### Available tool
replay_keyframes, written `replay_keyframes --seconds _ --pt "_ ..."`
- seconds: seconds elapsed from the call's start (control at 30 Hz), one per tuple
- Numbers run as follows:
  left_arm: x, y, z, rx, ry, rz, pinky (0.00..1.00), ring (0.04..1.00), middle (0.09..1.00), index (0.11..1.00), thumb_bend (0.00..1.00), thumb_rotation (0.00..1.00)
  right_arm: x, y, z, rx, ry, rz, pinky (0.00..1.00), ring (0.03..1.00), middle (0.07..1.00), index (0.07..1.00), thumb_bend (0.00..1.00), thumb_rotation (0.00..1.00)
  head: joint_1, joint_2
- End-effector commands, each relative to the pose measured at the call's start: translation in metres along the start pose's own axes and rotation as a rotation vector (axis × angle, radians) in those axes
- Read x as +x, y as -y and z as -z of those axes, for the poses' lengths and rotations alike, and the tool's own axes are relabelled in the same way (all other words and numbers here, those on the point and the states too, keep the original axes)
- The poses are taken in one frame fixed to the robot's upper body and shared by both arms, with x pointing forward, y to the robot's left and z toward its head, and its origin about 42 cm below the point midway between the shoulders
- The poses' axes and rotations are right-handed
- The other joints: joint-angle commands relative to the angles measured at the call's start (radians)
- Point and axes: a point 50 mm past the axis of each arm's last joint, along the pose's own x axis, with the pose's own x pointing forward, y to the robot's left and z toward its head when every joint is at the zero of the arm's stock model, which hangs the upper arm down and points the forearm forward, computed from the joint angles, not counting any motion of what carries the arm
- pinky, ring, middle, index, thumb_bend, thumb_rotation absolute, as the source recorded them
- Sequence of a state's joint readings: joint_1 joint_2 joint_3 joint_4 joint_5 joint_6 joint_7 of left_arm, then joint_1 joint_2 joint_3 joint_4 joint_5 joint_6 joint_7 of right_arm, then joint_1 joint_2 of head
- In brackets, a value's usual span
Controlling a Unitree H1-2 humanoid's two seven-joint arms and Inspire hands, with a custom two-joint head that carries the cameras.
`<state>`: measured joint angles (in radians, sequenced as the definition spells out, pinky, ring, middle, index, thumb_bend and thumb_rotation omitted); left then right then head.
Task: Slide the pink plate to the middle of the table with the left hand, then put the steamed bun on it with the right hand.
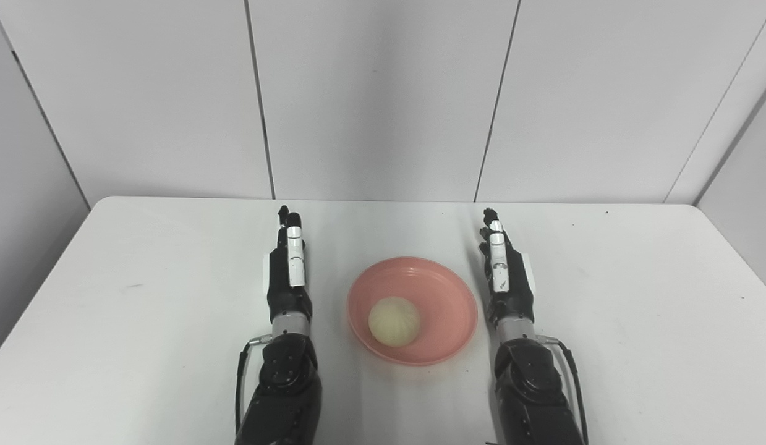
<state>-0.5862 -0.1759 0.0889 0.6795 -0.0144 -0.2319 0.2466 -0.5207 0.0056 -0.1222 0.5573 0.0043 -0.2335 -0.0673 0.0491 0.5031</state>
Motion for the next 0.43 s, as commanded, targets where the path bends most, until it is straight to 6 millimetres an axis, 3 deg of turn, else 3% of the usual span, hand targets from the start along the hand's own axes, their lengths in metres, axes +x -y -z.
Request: replay_keyframes --seconds 0.0,0.4 --pt "-0.0042 -0.0032 0.0089 0.017 -0.073 -0.014 1.00 1.000 1.000 1.000 0.75 1.00 -0.0154 0.0046 0.0212 -0.032 -0.021 0.012 1.00 1.000 0.980 0.949 0.83 1.00 0.001 0.001" --pt "-0.0059 -0.0038 0.0080 0.089 -0.109 0.015 1.00 1.000 1.000 1.000 0.80 1.00 -0.0172 0.0049 0.0230 -0.066 -0.026 -0.029 1.00 1.000 0.986 0.969 0.83 1.00 0.000 0.004"
